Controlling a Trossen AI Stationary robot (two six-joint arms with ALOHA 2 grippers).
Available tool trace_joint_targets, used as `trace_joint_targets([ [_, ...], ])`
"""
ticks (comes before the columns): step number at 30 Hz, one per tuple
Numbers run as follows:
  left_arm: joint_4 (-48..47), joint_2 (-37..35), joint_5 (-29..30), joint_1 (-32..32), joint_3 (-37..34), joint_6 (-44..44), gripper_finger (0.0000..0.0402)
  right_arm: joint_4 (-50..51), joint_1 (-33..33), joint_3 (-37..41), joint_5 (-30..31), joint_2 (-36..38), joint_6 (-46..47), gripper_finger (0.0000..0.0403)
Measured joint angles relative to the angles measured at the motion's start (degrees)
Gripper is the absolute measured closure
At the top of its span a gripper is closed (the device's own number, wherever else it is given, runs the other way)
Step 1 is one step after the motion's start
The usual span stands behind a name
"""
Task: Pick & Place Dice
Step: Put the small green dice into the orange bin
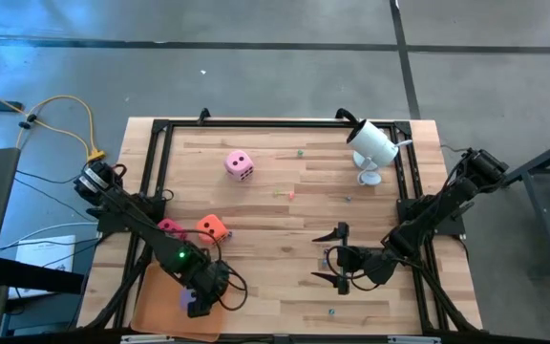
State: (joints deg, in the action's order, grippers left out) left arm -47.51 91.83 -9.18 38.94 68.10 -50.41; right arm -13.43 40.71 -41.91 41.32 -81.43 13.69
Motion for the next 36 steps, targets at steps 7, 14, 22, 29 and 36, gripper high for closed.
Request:
trace_joint_targets([
  [7, 0.0, -3.2, 0.5, -2.2, 0.0, 5.5, 0.0002, 0.0, 0.0, 0.0, 0.0, 0.0, 0.0, 0.0006],
  [14, 1.6, -5.6, 4.0, -4.8, 0.0, 8.6, 0.0002, 0.0, 0.0, 0.0, 0.0, 0.0, 0.0, 0.0006],
  [22, 7.2, -5.6, 4.0, -7.6, 0.0, 8.5, 0.0002, -0.1, 0.9, 0.0, -0.3, 0.0, 0.0, 0.0006],
  [29, 13.7, -5.6, 4.1, -9.7, 0.0, 8.5, 0.0002, -1.7, 1.5, 0.0, -2.2, 0.0, 0.2, 0.0006],
  [36, 23.8, -5.5, 9.6, -13.8, 0.0, 13.0, 0.0002, -1.8, 4.0, 0.0, -2.8, 0.0, 0.0, 0.0006],
])
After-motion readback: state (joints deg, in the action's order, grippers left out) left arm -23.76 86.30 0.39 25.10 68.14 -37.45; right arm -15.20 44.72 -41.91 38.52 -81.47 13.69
